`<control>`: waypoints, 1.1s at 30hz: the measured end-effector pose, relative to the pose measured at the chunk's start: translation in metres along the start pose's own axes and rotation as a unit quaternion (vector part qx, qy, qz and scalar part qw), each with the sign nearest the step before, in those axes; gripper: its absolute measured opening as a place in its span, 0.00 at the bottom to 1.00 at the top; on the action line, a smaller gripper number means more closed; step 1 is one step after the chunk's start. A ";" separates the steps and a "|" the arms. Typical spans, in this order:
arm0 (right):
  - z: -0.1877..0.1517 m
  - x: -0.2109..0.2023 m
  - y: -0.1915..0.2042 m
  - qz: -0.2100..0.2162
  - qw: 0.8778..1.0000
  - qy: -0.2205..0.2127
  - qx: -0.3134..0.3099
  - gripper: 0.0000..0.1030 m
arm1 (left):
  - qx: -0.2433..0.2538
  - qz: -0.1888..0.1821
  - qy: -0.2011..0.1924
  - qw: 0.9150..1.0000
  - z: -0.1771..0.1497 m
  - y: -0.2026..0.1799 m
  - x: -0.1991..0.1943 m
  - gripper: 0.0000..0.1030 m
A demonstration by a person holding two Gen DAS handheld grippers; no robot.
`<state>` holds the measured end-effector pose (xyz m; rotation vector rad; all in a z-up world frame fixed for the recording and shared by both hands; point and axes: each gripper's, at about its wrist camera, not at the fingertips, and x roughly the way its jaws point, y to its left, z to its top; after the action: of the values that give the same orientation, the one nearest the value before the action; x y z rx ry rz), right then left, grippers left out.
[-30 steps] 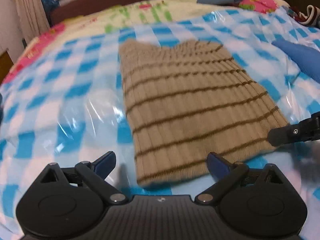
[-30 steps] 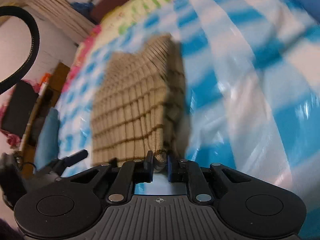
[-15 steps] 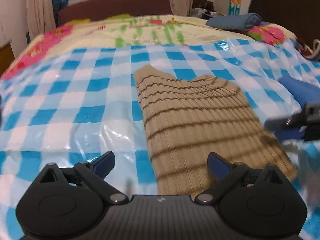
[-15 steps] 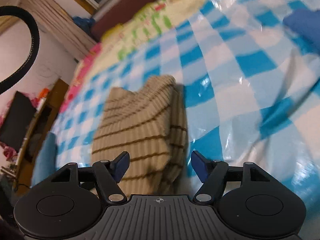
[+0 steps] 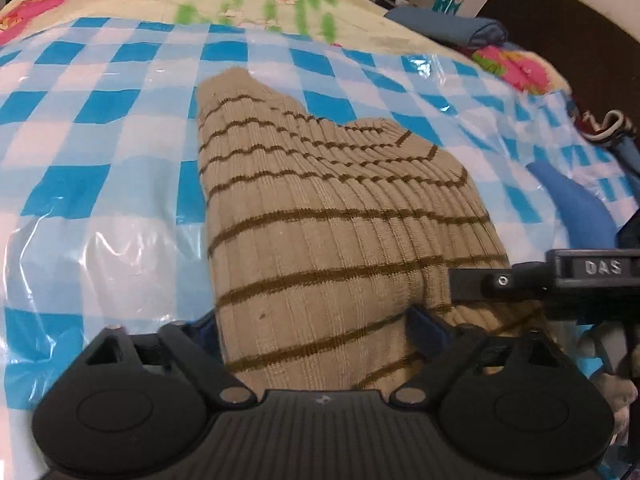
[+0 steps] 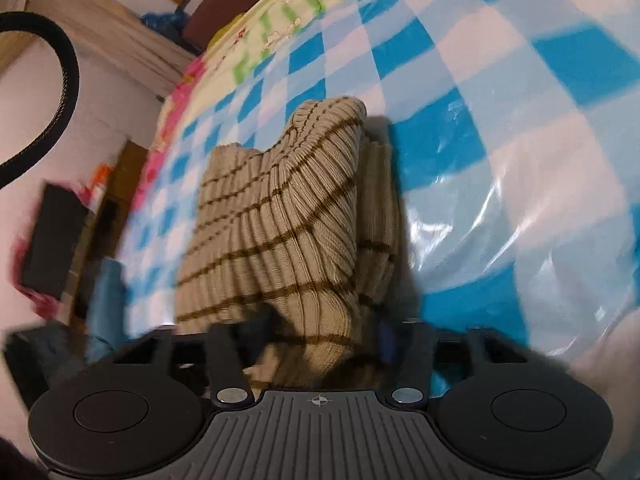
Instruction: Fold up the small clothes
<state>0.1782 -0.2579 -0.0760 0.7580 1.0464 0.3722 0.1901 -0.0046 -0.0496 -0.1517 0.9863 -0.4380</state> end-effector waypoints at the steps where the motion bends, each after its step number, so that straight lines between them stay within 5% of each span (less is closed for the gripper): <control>1: -0.001 0.000 -0.002 0.006 1.000 -0.001 0.010 0.34 | 0.002 -0.002 -0.003 1.000 -0.002 0.000 -0.003 0.83; 8: -0.019 0.007 0.033 0.057 0.998 0.020 -0.008 0.30 | 0.012 0.002 -0.023 1.000 -0.012 0.016 -0.044 0.77; 12: -0.036 0.033 0.068 0.072 0.994 0.060 -0.064 0.30 | 0.009 0.051 -0.025 0.998 -0.027 0.042 -0.070 0.77; 18: -0.045 0.029 0.056 0.020 0.996 0.066 -0.059 0.36 | -0.001 0.068 -0.019 0.998 -0.047 0.060 -0.075 0.80; 23: -0.044 -0.015 0.078 -0.044 0.994 0.001 -0.103 0.36 | 0.044 0.116 -0.051 0.991 -0.050 0.048 -0.096 0.80; 26: -0.061 -0.038 0.108 -0.020 0.987 -0.023 -0.158 0.36 | 0.066 0.135 -0.067 0.986 -0.050 0.040 -0.110 0.82; 30: -0.092 -0.020 0.132 0.014 0.977 0.027 -0.211 0.34 | 0.060 0.142 -0.056 0.987 -0.054 0.040 -0.105 0.82; 33: -0.102 0.002 0.115 -0.074 0.971 0.052 -0.219 0.27 | 0.054 0.141 -0.038 0.988 -0.064 0.039 -0.100 0.83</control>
<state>0.0978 -0.1377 -0.0243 0.2651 1.0622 0.4979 0.1008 0.0777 -0.0206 0.0697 0.8913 -0.2232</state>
